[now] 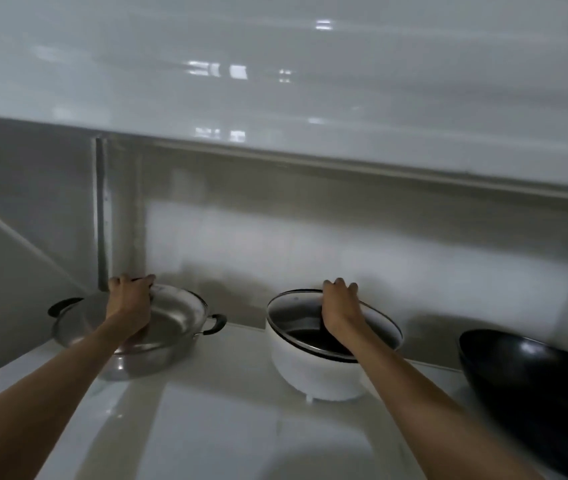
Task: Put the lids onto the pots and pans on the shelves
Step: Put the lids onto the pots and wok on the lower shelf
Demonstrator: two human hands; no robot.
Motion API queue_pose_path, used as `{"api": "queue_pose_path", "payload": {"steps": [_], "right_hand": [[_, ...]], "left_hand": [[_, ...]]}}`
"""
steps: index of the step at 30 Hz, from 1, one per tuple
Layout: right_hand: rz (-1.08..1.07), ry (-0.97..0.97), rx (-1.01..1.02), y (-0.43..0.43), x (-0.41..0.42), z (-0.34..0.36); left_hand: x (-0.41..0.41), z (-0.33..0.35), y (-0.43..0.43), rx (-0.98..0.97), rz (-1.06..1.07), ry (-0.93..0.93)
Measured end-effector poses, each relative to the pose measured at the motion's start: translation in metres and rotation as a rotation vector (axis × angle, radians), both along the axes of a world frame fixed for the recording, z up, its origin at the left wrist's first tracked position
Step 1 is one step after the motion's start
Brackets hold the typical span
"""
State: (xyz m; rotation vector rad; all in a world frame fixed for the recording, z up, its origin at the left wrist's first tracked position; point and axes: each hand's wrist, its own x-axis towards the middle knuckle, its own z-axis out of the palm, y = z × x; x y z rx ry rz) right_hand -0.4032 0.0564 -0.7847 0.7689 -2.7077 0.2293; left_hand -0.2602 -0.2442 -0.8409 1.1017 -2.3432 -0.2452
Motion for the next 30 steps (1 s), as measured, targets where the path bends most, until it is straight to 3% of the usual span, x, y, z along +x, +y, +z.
{"api": "queue_pose_path", "payload": {"steps": [16,22,30], "right_hand": [[0.035,0.129,0.113,-0.004,-0.017,-0.009],[0.052,0.1,0.048,-0.003,-0.017,-0.012],[0.067,0.072,-0.04,0.001,-0.019,-0.012]], "left_hand": [[-0.006,-0.013,0.003,-0.065,0.055,0.043],[-0.003,-0.002,0.005,-0.006,0.036,-0.062],[0.008,0.007,0.011,0.06,-0.007,0.006]]}}
